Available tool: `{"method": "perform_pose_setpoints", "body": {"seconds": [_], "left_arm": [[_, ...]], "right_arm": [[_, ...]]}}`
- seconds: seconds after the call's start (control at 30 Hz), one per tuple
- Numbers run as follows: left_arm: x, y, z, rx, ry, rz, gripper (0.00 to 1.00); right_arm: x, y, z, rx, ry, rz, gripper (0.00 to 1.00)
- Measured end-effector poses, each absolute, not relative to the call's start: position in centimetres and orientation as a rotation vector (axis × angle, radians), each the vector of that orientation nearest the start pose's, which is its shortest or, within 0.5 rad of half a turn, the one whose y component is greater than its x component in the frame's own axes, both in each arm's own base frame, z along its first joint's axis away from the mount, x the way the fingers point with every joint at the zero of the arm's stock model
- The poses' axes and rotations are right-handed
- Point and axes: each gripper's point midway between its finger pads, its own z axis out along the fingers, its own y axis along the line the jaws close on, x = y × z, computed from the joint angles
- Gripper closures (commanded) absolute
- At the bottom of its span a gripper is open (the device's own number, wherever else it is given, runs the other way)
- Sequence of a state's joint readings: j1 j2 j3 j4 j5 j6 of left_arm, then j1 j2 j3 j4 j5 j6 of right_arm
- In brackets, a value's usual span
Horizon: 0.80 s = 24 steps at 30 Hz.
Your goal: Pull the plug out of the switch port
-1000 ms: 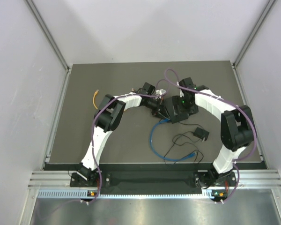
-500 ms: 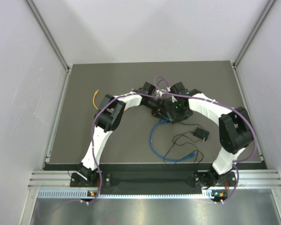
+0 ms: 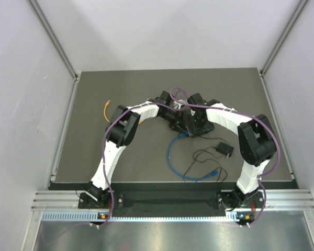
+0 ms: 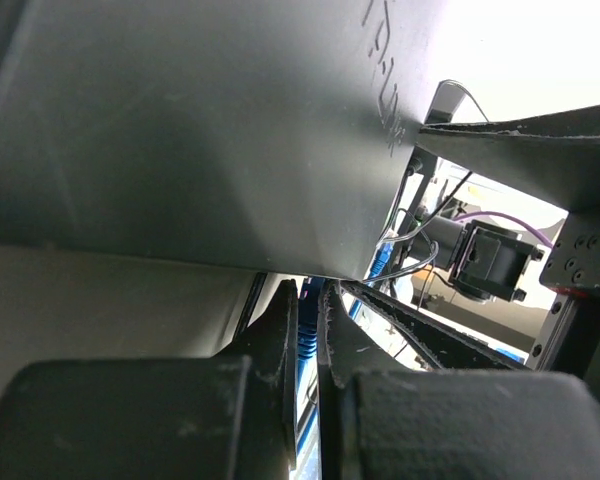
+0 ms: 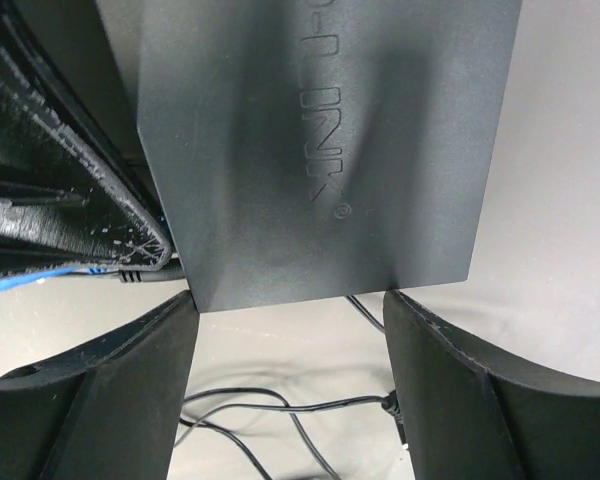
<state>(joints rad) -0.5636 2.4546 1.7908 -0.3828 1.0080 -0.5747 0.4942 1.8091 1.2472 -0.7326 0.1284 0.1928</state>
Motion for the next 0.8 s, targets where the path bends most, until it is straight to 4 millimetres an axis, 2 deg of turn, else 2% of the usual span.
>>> {"method": "perform_pose_setpoints", "body": {"seconds": [0.3, 0.57, 0.8], "left_arm": [[33.68, -39.99, 3.05, 0.427, 2.779, -1.621, 1.0], [33.04, -39.75, 2.87, 0.446, 2.628, -1.739, 1.0], [33.19, -39.72, 2.94, 0.424, 2.61, -1.765, 1.0]], "right_arm": [[31.72, 15.21, 3.77, -0.306, 2.833, -0.029, 0.27], [31.36, 15.13, 3.46, -0.229, 2.881, 0.056, 0.27], [31.17, 15.17, 3.17, -0.168, 2.905, 0.13, 0.27]]}}
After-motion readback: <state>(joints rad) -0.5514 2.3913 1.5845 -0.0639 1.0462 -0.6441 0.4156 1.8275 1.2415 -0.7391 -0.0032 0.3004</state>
